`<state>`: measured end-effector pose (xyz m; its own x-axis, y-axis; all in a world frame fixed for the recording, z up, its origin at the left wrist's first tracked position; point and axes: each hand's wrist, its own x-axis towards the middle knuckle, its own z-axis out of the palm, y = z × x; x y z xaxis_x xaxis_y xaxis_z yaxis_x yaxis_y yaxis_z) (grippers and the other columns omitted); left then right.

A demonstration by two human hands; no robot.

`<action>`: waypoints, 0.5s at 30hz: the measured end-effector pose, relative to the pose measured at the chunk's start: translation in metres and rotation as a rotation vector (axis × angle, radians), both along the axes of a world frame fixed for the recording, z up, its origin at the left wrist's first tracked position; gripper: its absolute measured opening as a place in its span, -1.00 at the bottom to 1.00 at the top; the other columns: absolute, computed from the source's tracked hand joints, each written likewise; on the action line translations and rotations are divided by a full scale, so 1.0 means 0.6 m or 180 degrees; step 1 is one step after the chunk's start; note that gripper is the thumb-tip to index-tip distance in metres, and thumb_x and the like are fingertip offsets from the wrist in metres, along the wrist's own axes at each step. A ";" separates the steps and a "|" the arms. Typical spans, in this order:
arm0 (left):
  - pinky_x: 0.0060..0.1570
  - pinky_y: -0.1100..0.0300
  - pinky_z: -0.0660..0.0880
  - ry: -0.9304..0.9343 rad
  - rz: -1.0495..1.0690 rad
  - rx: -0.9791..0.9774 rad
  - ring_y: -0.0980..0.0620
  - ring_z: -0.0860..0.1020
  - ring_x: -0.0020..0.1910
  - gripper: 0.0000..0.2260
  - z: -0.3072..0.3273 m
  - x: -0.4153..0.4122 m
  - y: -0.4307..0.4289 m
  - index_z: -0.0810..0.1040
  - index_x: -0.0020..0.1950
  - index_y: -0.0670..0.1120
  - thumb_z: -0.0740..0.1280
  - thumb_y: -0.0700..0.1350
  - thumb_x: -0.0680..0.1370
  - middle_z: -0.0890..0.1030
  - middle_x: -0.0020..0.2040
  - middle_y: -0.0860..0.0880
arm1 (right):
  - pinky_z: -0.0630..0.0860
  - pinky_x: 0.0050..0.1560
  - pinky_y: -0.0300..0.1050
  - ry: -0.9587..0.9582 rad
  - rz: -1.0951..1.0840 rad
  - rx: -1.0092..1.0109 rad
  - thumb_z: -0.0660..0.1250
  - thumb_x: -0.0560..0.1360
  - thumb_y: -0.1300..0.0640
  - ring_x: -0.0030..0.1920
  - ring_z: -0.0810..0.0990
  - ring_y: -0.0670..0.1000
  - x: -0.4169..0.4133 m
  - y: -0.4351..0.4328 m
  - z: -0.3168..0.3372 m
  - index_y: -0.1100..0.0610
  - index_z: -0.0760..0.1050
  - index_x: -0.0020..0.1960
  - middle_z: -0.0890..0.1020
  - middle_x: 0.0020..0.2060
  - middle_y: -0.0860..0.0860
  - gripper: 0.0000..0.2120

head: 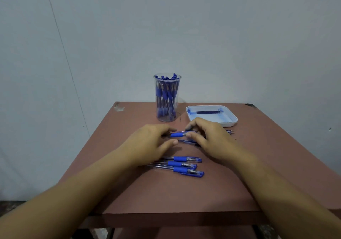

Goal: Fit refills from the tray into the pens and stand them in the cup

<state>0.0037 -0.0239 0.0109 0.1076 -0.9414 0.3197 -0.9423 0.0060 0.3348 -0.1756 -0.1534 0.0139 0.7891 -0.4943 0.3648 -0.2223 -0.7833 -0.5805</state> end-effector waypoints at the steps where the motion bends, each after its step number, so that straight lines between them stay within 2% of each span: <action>1: 0.07 0.15 0.53 0.0129 -0.0036 -0.0083 0.14 0.60 0.02 -0.70 0.005 0.004 -0.009 0.53 0.24 0.08 0.34 0.12 0.55 0.65 0.09 0.09 | 0.40 -0.23 -0.39 -0.0097 -0.0043 0.0039 0.34 0.56 0.06 -0.25 0.52 -0.18 0.002 0.000 0.001 -0.07 0.51 -0.03 0.58 -0.25 -0.11 -0.96; 4: -0.13 0.35 0.46 0.0268 -0.0176 -0.0282 0.28 0.54 -0.15 -0.81 0.002 0.010 -0.025 0.50 0.15 0.13 0.38 0.00 0.55 0.62 -0.04 0.17 | 0.39 -0.24 -0.43 -0.0280 -0.0140 0.0123 0.34 0.56 0.07 -0.26 0.52 -0.25 0.004 -0.002 0.000 -0.10 0.47 -0.08 0.57 -0.28 -0.13 -0.91; 6: -0.17 0.47 0.36 0.0142 -0.0236 -0.0542 0.32 0.50 -0.16 -0.82 -0.013 0.012 -0.028 0.52 0.16 0.11 0.36 -0.04 0.57 0.60 -0.05 0.20 | 0.40 -0.23 -0.43 -0.0294 -0.0141 0.0150 0.37 0.54 0.05 -0.26 0.53 -0.22 0.003 -0.007 -0.004 -0.13 0.47 -0.08 0.59 -0.26 -0.12 -0.90; 7: -0.14 0.47 0.37 0.0129 -0.0268 -0.0649 0.31 0.50 -0.13 -0.81 -0.021 0.014 -0.027 0.54 0.18 0.10 0.35 -0.06 0.58 0.61 -0.02 0.20 | 0.41 -0.22 -0.41 -0.0280 -0.0128 0.0121 0.38 0.53 0.04 -0.26 0.53 -0.20 0.003 -0.010 -0.006 -0.15 0.48 -0.06 0.60 -0.24 -0.11 -0.89; 10: -0.05 0.29 0.50 0.0233 -0.0339 -0.0729 0.25 0.54 -0.04 -0.79 -0.032 0.019 -0.025 0.54 0.22 0.12 0.34 -0.04 0.59 0.62 0.06 0.19 | 0.42 -0.23 -0.41 -0.0299 -0.0095 0.0049 0.40 0.52 0.05 -0.28 0.51 -0.17 0.005 -0.012 -0.008 -0.19 0.49 -0.08 0.61 -0.25 -0.13 -0.85; 15: -0.06 0.08 0.56 0.0225 -0.0386 -0.0827 0.17 0.59 0.00 -0.72 -0.030 0.027 -0.027 0.55 0.23 0.16 0.25 0.16 0.56 0.62 0.07 0.18 | 0.48 -0.19 -0.37 -0.0412 -0.0084 0.0152 0.39 0.52 0.08 -0.20 0.61 -0.22 0.012 -0.006 -0.007 -0.12 0.54 -0.08 0.66 -0.22 -0.12 -0.90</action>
